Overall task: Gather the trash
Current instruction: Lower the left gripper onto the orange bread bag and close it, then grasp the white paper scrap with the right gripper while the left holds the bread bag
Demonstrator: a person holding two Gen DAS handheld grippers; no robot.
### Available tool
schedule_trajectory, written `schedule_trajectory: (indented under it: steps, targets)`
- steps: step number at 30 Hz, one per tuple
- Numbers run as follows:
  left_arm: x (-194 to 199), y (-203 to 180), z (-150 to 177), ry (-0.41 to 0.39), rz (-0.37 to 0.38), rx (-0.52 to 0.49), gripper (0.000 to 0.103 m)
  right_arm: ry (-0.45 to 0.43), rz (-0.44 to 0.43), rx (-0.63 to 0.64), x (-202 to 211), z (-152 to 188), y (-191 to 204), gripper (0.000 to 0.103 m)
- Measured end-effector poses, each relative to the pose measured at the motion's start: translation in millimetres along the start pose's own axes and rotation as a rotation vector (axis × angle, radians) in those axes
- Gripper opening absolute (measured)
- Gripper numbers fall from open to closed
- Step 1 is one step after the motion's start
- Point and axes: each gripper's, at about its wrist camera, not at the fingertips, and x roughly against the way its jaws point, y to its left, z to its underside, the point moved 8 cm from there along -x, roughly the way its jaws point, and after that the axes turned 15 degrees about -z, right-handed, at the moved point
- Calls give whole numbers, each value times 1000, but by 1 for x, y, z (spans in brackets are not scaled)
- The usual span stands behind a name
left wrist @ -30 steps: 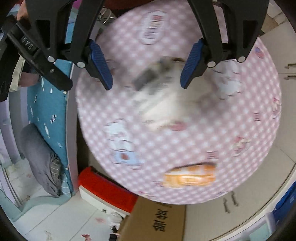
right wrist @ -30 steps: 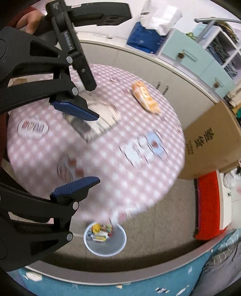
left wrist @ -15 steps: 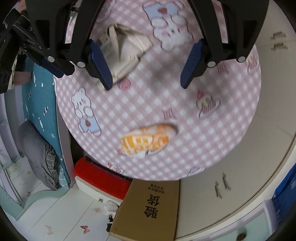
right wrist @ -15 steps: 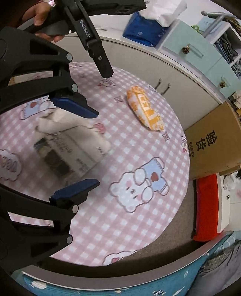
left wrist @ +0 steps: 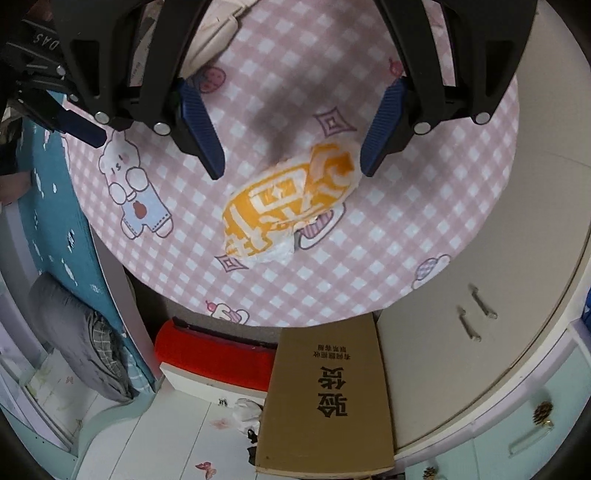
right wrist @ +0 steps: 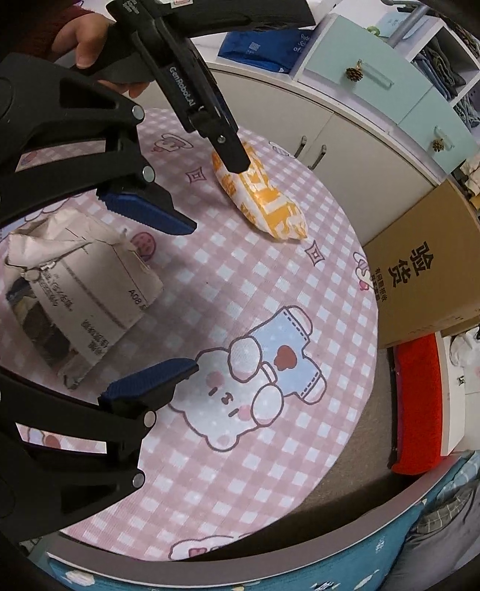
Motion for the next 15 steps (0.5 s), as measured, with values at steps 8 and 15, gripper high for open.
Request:
schedule_trajectory:
  steps: [8, 15]
  targets:
    - [-18, -12, -4, -20, -4, -53, 67, -19, 2, -21, -11, -7, -10, 69]
    - [-10, -15, 10, 11, 37, -44, 29, -21, 9, -33, -7, -5, -11, 69]
